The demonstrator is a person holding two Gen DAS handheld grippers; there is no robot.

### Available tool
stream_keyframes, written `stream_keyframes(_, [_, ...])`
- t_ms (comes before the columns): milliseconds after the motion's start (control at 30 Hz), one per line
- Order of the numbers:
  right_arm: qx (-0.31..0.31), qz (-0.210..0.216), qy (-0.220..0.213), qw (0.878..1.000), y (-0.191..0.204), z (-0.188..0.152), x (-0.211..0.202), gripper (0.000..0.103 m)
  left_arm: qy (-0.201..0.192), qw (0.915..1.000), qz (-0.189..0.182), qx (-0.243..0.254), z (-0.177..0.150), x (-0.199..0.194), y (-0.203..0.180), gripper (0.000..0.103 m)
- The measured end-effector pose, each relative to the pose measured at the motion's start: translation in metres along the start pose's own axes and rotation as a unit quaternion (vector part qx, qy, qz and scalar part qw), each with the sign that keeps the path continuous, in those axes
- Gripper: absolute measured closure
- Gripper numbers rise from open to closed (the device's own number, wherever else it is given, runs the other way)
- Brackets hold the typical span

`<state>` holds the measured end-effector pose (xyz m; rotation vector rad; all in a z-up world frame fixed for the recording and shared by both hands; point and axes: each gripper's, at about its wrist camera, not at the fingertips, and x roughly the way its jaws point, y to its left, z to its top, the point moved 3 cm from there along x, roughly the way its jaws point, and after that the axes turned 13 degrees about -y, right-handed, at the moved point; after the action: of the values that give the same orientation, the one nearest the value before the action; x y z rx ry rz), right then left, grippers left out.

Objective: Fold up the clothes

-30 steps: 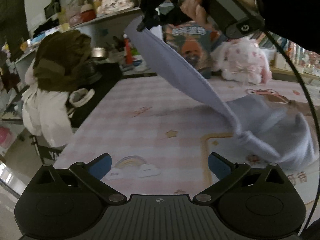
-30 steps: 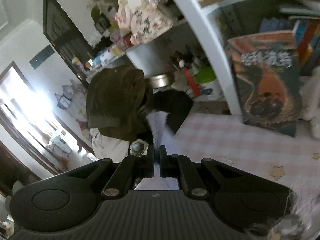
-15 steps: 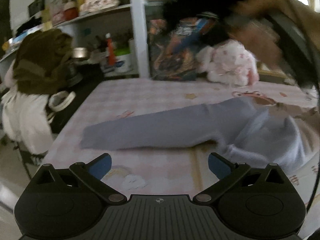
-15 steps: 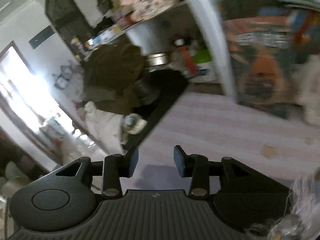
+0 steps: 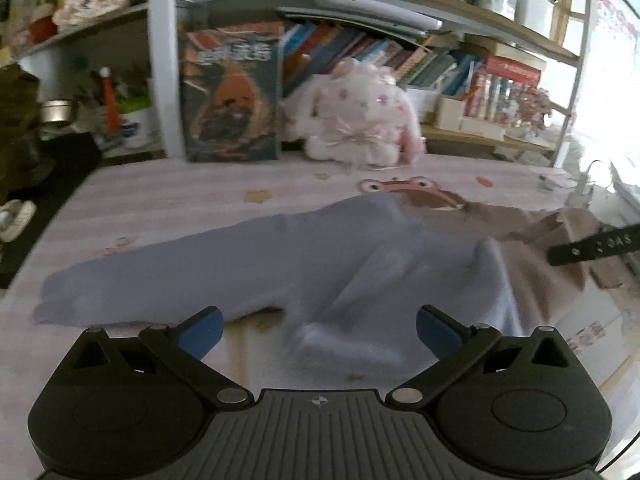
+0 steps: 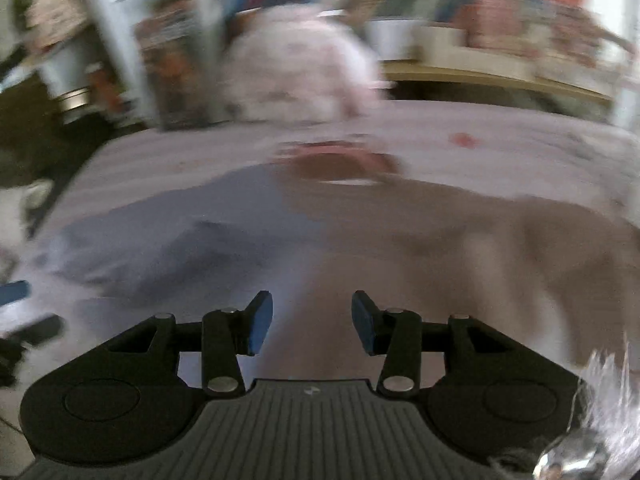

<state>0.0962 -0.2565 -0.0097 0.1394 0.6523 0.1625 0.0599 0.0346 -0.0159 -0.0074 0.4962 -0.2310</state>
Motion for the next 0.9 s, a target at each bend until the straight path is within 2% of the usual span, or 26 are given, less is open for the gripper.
stream_keyframes(100, [0.006, -0.031, -0.01, 0.999, -0.039, -0.001, -0.008, 0.056, 0.002, 0.9998, -0.02, -0.001, 0.009, 0.017, -0.012, 0.0])
stream_keyframes(200, [-0.014, -0.044, -0.017, 0.999, -0.06, 0.004, -0.007, 0.047, -0.011, 0.9993, -0.034, 0.015, 0.021, 0.035, -0.028, 0.0])
stream_keyframes(367, [-0.072, -0.036, -0.016, 0.997, -0.072, 0.013, 0.009, 0.047, -0.007, 0.9936, -0.041, 0.105, 0.028, 0.065, -0.062, 0.001])
stream_keyframes(433, [-0.088, -0.028, -0.015, 0.996, -0.077, 0.017, 0.015, 0.047, 0.0, 0.9899, -0.04, 0.136, 0.026, 0.076, -0.071, 0.004])
stream_keyframes(567, [-0.081, -0.004, -0.009, 0.997, -0.088, 0.029, 0.024, 0.049, 0.029, 0.9875, -0.046, 0.148, 0.019, 0.093, -0.074, 0.012])
stream_keyframes(600, [-0.076, 0.002, -0.002, 0.997, -0.091, 0.031, 0.029, 0.049, 0.035, 0.9873, -0.047, 0.148, 0.017, 0.097, -0.074, 0.019])
stream_keyframes(667, [-0.071, 0.013, 0.023, 0.997, -0.091, 0.03, 0.044, 0.05, 0.053, 0.9871, -0.048, 0.143, 0.011, 0.107, -0.071, 0.047])
stream_keyframes(700, [-0.069, 0.017, 0.036, 0.997, -0.091, 0.029, 0.051, 0.061, 0.063, 0.9876, -0.049, 0.135, 0.009, 0.11, -0.069, 0.083])
stream_keyframes(733, [-0.067, 0.024, 0.047, 0.996, -0.09, 0.027, 0.056, 0.082, 0.065, 0.9892, -0.049, 0.122, 0.01, 0.11, -0.064, 0.096])
stream_keyframes(800, [-0.056, 0.031, 0.049, 0.997, -0.089, 0.024, 0.056, 0.092, 0.056, 0.9932, -0.048, 0.09, 0.017, 0.105, -0.052, 0.098])
stream_keyframes(900, [-0.021, 0.033, 0.003, 0.999, -0.09, 0.029, 0.024, 0.093, 0.005, 0.9963, -0.077, 0.036, 0.038, 0.067, -0.031, 0.098])
